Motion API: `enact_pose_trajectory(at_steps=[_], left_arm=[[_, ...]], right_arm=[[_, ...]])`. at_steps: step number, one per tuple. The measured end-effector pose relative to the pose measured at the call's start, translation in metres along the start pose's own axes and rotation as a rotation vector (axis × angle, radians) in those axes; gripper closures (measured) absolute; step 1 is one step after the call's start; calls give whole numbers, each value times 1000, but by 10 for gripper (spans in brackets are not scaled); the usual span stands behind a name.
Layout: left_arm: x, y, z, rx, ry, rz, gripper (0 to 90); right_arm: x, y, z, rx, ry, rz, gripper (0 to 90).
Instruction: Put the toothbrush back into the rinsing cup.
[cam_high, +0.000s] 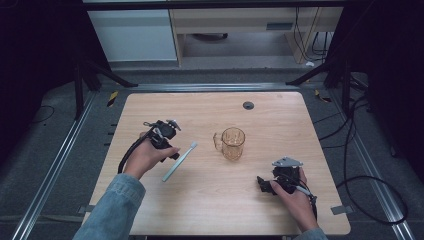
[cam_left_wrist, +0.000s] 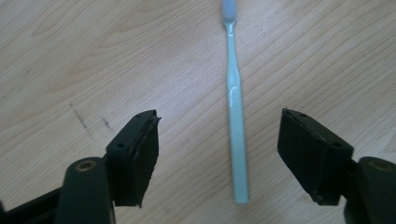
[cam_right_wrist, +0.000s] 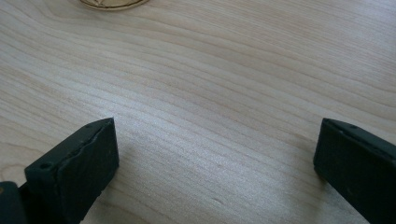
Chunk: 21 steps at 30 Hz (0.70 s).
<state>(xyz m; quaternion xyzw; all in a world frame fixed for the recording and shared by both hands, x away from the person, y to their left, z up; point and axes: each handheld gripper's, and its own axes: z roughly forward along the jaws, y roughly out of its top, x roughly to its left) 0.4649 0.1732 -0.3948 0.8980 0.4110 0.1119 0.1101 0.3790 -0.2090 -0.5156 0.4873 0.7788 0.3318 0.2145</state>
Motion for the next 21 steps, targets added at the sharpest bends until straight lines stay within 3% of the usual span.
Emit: enact_pose_trajectory(at_steps=[3, 11, 21], left_arm=[[-6, 14, 3, 27, -7, 24, 336], [-10, 33, 6, 53, -52, 23, 448], [-9, 41, 28, 110, -62, -1, 526]], right_arm=[[0, 0, 0, 0, -1, 1, 4], [0, 0, 0, 0, -2, 11, 4], [0, 0, 0, 0, -3, 10, 4]])
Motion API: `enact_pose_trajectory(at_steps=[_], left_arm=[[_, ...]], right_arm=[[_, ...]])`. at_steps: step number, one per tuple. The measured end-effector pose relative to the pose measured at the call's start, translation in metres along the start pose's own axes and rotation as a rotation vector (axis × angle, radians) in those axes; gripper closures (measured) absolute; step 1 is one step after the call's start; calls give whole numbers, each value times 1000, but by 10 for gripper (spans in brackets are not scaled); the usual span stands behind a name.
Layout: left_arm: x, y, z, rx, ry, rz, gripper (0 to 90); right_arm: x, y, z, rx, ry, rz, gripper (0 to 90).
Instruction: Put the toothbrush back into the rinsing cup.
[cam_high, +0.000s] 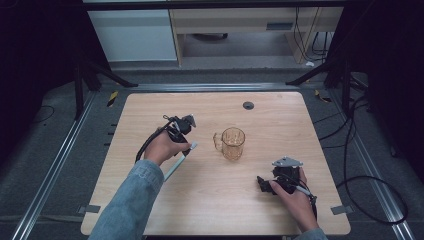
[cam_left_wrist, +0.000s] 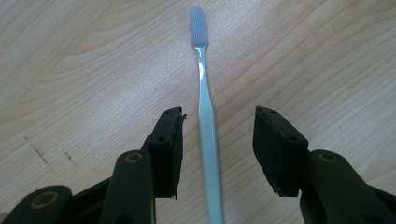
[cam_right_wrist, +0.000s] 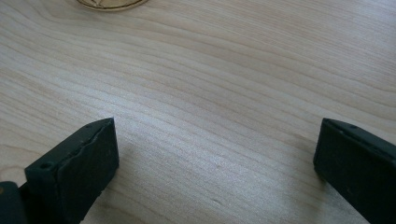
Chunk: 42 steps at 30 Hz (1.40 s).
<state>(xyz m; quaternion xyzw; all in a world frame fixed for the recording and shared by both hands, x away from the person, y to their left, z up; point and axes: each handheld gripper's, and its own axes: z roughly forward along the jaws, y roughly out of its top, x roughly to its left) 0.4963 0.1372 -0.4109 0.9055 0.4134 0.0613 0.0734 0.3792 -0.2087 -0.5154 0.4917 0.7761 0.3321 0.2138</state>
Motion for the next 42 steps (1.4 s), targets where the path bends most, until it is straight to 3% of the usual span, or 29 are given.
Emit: enact_pose_trajectory(at_steps=[18, 32, 42], left_arm=[[6, -2, 32, 35, -27, -69, 642], [10, -2, 41, 41, -35, -111, 675], [10, 0, 44, 52, -39, -120, 721]], right_arm=[[0, 0, 0, 0, 0, 1, 4], [0, 0, 0, 0, 0, 1, 4], [0, 0, 0, 0, 0, 1, 4]])
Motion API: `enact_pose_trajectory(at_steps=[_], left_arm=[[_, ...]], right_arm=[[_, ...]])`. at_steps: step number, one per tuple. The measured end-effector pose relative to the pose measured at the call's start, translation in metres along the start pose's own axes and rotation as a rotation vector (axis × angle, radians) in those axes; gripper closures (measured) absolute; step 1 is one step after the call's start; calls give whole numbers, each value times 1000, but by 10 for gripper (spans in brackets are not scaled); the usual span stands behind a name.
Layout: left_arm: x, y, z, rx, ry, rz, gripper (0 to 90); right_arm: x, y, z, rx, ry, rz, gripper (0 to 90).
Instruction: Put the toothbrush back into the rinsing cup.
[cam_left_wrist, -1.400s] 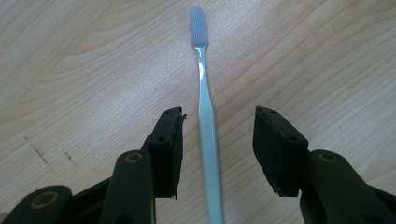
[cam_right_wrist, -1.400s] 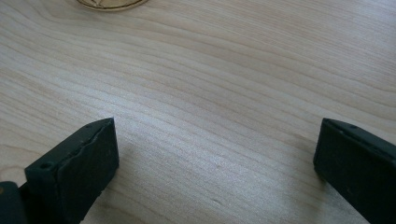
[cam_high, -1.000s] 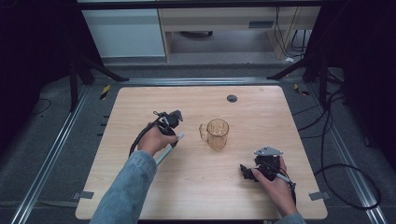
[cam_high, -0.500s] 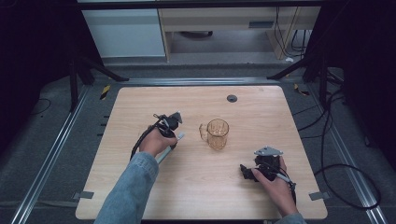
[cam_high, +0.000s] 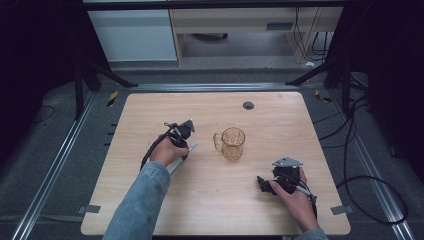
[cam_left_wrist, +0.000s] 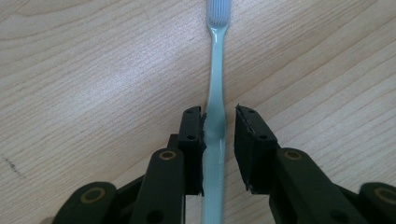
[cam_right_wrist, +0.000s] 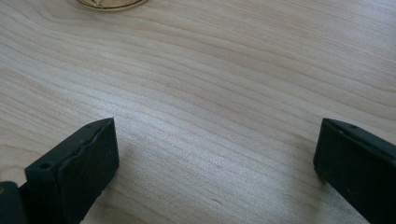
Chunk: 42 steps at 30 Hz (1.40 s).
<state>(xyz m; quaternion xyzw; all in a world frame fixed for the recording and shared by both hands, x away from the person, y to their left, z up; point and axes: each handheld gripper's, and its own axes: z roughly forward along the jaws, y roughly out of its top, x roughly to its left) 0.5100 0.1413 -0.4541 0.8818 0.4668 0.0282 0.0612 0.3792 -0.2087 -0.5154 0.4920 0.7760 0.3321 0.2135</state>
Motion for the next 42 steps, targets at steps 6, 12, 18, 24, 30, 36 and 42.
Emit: enact_pose_trajectory(at_steps=[6, 12, 18, 24, 30, 36, 42], left_arm=[[0, 1, 2, 10, -3, 6, 739], [1, 0, 1, 9, -1, 5, 754], [2, -1, 3, 23, -5, 10, 761], [2, -1, 4, 35, -1, 18, 776], [4, -2, 5, 38, 4, 21, 775], [5, -3, 6, 32, 1, 27, 775], [4, -3, 7, 25, 2, 26, 775]], right_arm=[[0, 0, 0, 0, 0, 0, 4], [0, 0, 0, 0, 0, 0, 4], [0, 0, 0, 1, 0, 2, 4], [0, 0, 0, 1, -1, 3, 4], [0, 0, 0, 1, -1, 2, 4], [0, 0, 0, 1, -1, 2, 4], [0, 0, 0, 1, -1, 2, 4]])
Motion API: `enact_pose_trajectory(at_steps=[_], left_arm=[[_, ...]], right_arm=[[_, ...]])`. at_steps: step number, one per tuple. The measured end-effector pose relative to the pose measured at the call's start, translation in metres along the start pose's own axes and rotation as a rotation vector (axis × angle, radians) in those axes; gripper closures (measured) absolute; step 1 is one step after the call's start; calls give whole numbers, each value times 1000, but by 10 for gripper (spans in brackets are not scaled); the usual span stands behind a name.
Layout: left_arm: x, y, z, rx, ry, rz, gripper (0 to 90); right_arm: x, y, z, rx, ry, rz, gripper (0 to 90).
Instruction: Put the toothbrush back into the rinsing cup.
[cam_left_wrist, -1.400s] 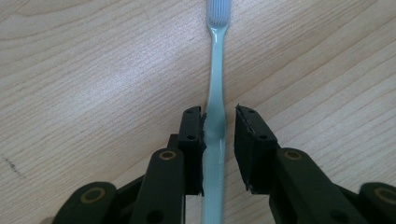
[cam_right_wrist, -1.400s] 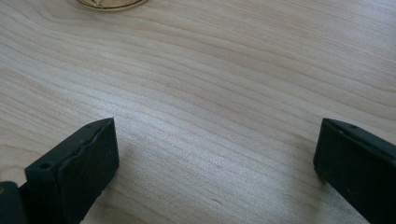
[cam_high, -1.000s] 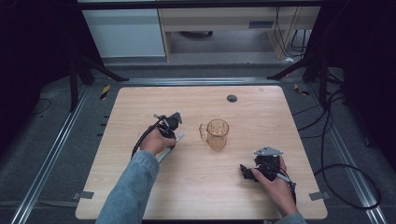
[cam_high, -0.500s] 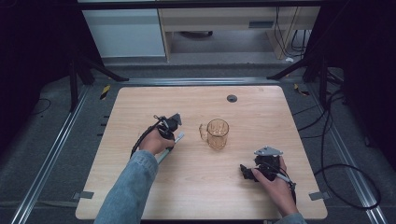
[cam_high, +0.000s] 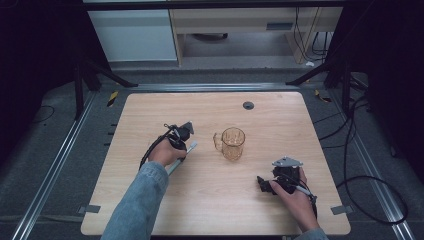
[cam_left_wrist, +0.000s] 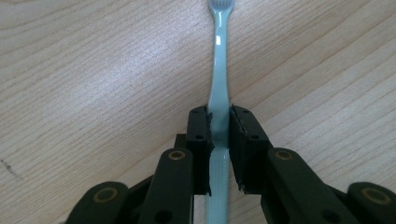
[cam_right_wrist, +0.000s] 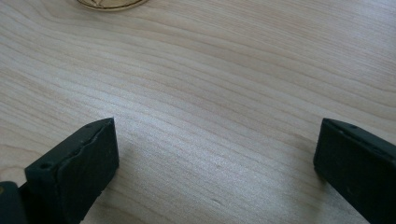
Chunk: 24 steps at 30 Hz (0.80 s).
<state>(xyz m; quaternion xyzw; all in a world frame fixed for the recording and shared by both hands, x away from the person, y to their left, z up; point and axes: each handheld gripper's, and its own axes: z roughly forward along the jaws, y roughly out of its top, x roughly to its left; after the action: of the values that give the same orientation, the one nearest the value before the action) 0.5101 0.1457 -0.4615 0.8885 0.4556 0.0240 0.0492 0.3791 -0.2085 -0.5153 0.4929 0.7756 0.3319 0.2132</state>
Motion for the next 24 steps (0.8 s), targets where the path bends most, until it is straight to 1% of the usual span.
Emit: enact_pose_trajectory(at_steps=[4, 8, 14, 18, 22, 24], left_arm=[[0, -1, 0, -9, 5, 7, 779], [-1, -1, 0, -8, 3, 4, 780], [-1, -1, 0, -7, 5, 17, 780], [-2, -3, -5, -30, 9, 20, 782], [-3, -4, -11, -55, -2, 22, 782], [-5, -4, -15, -79, -7, 22, 782]], right_arm=[[0, 0, 0, 0, 0, 1, 4], [0, 0, 0, 0, 0, 1, 4], [0, 0, 0, 0, 1, 1, 4], [0, 0, 0, 0, 1, 0, 4], [0, 0, 0, 0, 1, 0, 4], [0, 0, 0, 0, 1, 1, 4]])
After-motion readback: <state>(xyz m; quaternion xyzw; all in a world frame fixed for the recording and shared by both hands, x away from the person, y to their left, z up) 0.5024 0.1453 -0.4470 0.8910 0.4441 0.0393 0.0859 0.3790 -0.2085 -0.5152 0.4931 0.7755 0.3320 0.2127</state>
